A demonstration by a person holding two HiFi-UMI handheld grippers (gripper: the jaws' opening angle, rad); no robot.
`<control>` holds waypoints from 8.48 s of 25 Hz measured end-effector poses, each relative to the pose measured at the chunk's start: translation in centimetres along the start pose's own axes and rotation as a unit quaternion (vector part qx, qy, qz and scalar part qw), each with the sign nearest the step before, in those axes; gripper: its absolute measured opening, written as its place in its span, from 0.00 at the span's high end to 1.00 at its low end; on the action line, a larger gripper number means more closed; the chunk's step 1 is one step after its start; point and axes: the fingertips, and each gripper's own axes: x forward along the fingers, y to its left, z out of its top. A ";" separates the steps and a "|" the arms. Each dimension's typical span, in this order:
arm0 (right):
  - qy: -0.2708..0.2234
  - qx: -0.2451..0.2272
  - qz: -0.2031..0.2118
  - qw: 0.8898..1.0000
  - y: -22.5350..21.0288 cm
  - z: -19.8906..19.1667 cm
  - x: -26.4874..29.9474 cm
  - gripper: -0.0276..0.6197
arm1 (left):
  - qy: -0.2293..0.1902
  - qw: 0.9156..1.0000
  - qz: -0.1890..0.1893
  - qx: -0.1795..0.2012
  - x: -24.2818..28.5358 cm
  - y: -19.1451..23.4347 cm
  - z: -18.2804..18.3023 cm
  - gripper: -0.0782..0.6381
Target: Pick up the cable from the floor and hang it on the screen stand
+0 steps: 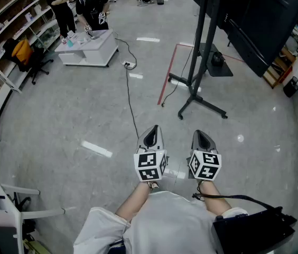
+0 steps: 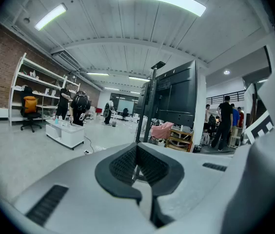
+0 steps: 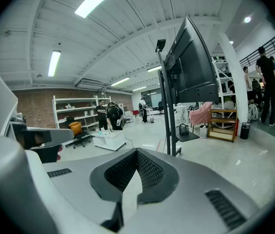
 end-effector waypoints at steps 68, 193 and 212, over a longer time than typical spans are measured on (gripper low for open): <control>0.075 0.057 -0.021 0.995 -6.8 10.4 46.7 0.93 | 0.071 0.997 0.030 0.010 42.3 19.7 6.0 0.89; 0.181 0.046 -0.148 0.971 -23.4 -17.7 92.7 0.91 | 0.089 0.947 -0.269 0.151 94.7 26.2 -13.1 0.89; 0.091 -0.044 -0.162 0.982 -18.0 22.3 74.0 0.91 | 0.100 0.942 -0.301 0.106 82.3 17.0 15.9 0.89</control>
